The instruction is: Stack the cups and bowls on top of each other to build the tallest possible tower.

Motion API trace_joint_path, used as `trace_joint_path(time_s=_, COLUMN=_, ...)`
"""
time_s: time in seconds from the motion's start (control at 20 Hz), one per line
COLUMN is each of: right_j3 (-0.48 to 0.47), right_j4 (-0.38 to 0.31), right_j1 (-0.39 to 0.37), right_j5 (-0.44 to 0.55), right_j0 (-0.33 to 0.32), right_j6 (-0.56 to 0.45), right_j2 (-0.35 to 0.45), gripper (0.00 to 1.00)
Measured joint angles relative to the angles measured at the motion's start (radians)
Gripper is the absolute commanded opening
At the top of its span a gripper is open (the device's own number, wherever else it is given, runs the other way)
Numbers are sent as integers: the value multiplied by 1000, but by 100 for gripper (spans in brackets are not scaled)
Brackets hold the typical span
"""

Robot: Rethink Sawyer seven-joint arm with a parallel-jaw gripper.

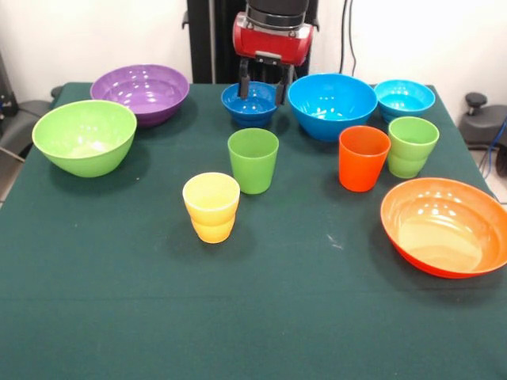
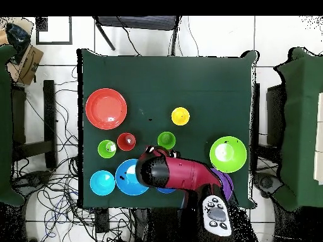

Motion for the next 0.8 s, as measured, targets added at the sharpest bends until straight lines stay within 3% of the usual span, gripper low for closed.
trace_joint_path(time_s=0.8, right_j3=37, right_j4=2, right_j1=40, right_j5=0, right_j0=-19, right_j6=0, right_j2=81, gripper=100)
